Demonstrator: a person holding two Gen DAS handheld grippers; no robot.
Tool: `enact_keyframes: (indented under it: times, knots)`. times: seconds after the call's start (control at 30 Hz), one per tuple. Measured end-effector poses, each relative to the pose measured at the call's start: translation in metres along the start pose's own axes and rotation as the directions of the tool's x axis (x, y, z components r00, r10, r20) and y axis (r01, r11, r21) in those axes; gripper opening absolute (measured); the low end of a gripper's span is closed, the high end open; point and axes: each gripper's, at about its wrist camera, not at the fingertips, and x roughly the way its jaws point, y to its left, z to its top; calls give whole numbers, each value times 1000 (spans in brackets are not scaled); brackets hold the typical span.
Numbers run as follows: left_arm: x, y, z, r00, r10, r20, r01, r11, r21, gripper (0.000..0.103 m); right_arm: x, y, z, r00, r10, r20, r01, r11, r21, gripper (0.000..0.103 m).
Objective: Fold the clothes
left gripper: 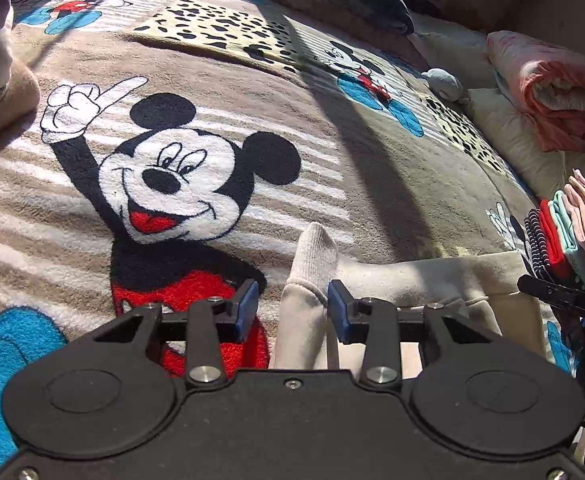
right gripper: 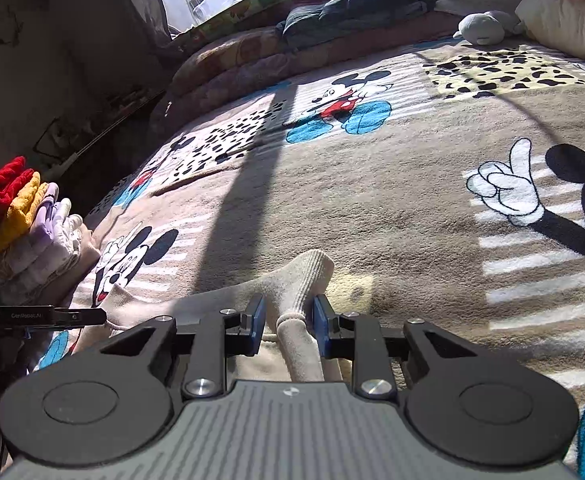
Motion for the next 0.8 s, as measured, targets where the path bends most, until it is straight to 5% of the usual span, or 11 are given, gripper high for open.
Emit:
enact_keyframes:
  times: [0.13, 0.33, 0.47, 0.67, 0.8]
  knots:
    - [-3, 12, -4, 991, -132, 32, 133, 990, -55, 6, -15, -22, 2, 984, 141, 108, -154, 980, 125, 9]
    - [-5, 48, -11, 957, -265, 121, 286, 935, -210, 6, -18, -71, -4, 964, 195, 183, -241, 930, 278, 9]
    - [2, 58, -12, 937, -318, 145, 347, 893, -287, 6, -4, -86, -9, 971, 181, 159, -224, 921, 319, 9]
    - [21, 75, -17, 954, -286, 91, 298, 866, -401, 6, 18, -94, -15, 992, 103, 66, -119, 938, 325, 5]
    - [23, 80, -18, 950, -299, 92, 308, 842, -442, 11, 22, -89, -20, 998, 49, 41, -59, 952, 299, 4]
